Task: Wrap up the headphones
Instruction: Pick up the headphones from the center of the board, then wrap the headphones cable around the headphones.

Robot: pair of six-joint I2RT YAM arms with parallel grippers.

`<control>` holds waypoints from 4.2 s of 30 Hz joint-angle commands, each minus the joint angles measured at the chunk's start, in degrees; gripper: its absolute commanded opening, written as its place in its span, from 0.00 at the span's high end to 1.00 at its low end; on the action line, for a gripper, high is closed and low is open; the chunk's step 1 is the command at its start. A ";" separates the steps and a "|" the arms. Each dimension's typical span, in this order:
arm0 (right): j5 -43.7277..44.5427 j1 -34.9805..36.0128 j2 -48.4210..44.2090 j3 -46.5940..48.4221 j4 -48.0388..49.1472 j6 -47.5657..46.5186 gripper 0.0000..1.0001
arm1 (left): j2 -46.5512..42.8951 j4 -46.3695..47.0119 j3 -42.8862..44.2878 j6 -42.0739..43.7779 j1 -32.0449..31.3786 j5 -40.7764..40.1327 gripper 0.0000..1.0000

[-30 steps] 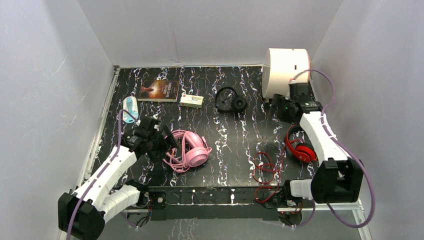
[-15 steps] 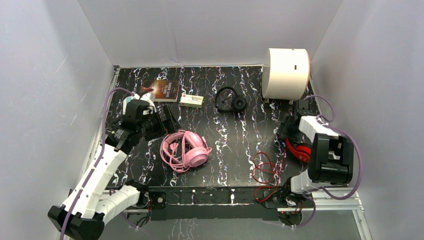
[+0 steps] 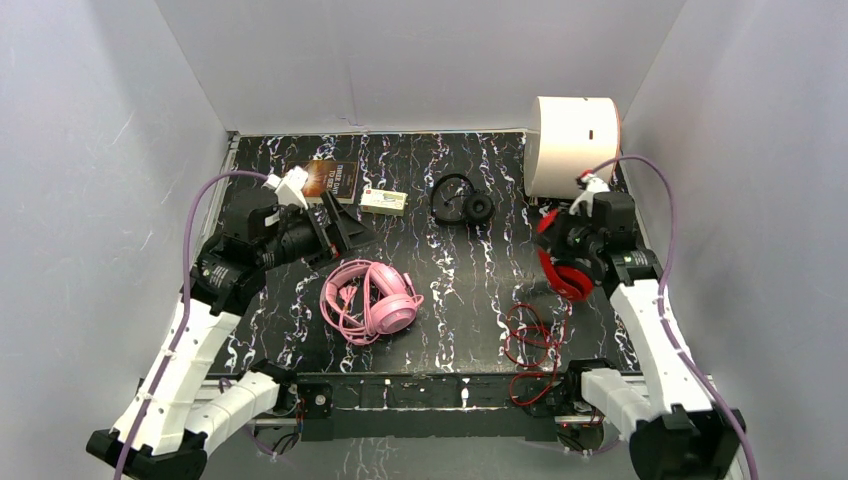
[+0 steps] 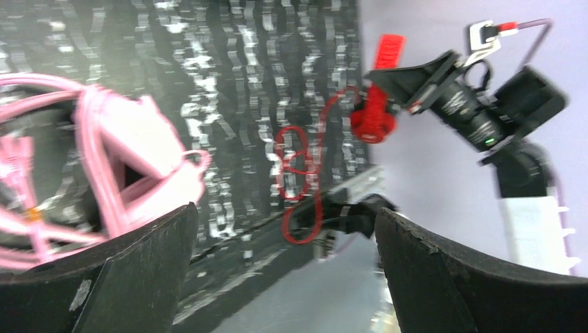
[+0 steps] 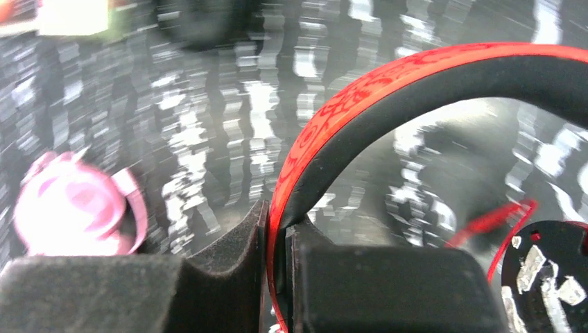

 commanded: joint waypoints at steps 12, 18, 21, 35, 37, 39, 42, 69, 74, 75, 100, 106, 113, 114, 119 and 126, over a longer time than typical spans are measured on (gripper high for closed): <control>-7.91 42.99 -2.79 6.48 13.36 -2.60 1.00 | 15.70 16.47 4.28 -14.46 -19.91 -13.03 0.09; 2.04 53.84 1.62 9.49 12.20 -4.85 1.00 | 20.73 12.24 7.72 -12.55 -22.77 -19.26 0.17; 6.69 56.23 2.50 10.32 11.79 -5.18 1.00 | 22.14 4.92 10.66 -11.20 -26.24 -29.09 0.18; 17.43 61.33 9.69 18.03 9.24 -9.45 1.00 | 28.82 0.57 13.83 -8.26 -31.32 -35.68 0.50; 18.97 61.94 10.41 18.61 8.94 -9.88 1.00 | 29.25 -1.28 14.43 -7.44 -31.53 -38.50 0.57; 19.54 62.24 10.98 18.86 8.58 -10.47 1.00 | 28.98 -2.47 14.82 -6.74 -31.53 -40.54 0.70; 20.47 62.47 11.68 19.50 7.08 -10.79 0.95 | 28.41 -3.82 15.41 -5.35 -31.53 -43.19 0.85; -29.56 3.39 3.87 11.97 10.94 -9.69 0.01 | 22.98 -2.18 39.75 -6.42 0.02 -8.73 1.00; -41.82 3.21 -2.93 -3.83 39.01 -3.09 0.01 | 22.28 3.00 40.39 -13.01 0.02 -4.69 1.00; -43.93 3.19 -2.69 -5.28 42.02 -1.37 0.01 | 22.17 3.41 40.59 -13.78 0.02 -4.13 1.00; -34.67 12.10 -1.51 -21.96 70.43 13.69 0.71 | 23.31 15.35 51.03 -19.06 0.02 8.15 1.00; -38.86 12.11 0.51 -16.95 67.30 11.09 0.99 | 24.29 32.26 44.88 -19.26 0.04 27.93 1.00; -44.46 12.16 14.26 4.28 41.23 -0.63 1.00 | 19.78 32.90 30.25 -12.97 -0.64 39.63 1.00; -46.57 12.17 16.47 6.33 41.77 0.57 1.00 | 19.13 32.95 28.12 -12.23 -1.72 38.67 1.00; -49.51 12.94 23.75 14.59 43.07 4.83 1.00 | 19.99 31.35 22.57 -6.95 -16.05 32.51 1.00; -42.59 12.54 28.85 35.08 16.30 -7.46 1.00 | 20.38 4.93 22.25 11.72 -23.92 15.22 1.00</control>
